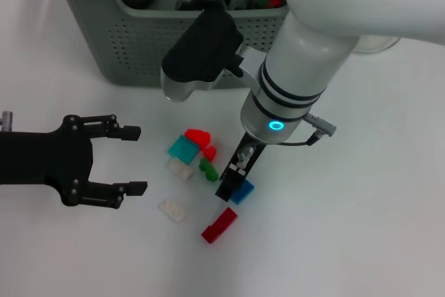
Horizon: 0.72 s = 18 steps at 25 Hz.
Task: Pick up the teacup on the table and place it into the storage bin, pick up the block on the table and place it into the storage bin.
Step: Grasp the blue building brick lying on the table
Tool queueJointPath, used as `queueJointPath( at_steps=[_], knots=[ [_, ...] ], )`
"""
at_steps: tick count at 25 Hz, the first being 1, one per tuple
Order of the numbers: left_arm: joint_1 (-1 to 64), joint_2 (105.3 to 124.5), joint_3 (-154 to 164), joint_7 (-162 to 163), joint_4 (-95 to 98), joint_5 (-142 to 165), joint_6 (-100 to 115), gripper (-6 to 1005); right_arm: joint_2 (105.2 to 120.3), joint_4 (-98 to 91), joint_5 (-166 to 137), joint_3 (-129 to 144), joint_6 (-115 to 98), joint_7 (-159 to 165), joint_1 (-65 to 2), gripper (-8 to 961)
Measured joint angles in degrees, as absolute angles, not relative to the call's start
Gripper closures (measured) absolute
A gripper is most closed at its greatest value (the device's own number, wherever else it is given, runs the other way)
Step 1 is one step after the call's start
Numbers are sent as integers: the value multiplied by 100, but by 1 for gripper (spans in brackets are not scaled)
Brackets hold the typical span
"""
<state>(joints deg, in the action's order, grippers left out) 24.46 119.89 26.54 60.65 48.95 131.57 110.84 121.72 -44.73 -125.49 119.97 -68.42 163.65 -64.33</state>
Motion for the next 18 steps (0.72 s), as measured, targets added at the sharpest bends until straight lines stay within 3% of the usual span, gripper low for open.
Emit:
queueJointPath(
  at_steps=[7,18],
  knots=[
    [2462,11989,2654,6079,4895,13157,11088,172,12173,-4475,-12560,11997,-6847,16366,-6434,295],
    [2467,11989,2654,6103,4896,13151,11107,172,12157,-4473,-12560,11991,-6966,16434,-6474,317]
  ],
)
